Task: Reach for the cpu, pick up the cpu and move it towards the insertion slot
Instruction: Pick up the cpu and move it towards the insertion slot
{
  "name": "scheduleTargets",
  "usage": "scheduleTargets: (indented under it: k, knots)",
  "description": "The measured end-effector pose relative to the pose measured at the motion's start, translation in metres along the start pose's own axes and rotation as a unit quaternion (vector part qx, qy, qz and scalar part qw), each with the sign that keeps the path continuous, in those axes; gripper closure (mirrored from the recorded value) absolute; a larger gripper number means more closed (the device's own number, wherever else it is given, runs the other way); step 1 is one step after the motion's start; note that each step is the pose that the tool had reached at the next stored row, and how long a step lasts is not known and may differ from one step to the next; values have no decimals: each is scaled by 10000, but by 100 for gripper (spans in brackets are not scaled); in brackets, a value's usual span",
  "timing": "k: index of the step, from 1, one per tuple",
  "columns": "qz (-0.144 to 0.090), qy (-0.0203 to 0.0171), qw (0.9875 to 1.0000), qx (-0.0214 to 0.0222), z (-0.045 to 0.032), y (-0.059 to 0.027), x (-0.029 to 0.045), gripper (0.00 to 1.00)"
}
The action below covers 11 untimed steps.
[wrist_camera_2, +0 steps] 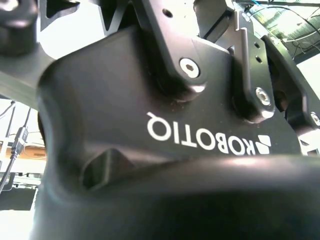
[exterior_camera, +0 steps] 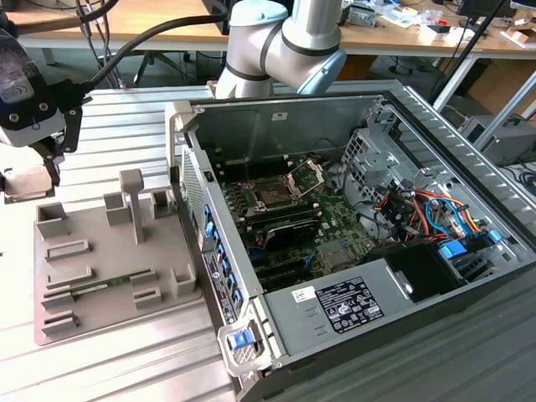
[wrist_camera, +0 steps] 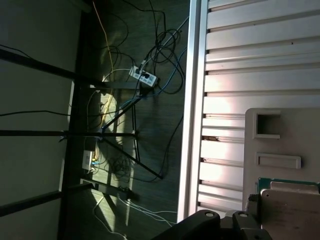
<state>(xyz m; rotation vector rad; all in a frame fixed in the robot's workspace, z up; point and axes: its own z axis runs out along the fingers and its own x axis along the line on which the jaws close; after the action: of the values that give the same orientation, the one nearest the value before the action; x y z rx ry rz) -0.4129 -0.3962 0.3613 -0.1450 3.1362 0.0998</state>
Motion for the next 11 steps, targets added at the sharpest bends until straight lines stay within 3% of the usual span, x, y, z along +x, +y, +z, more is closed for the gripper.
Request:
scheduleTargets:
  k: [11]
  knots:
    - [0,0,10000,0,-31,2,0,46]
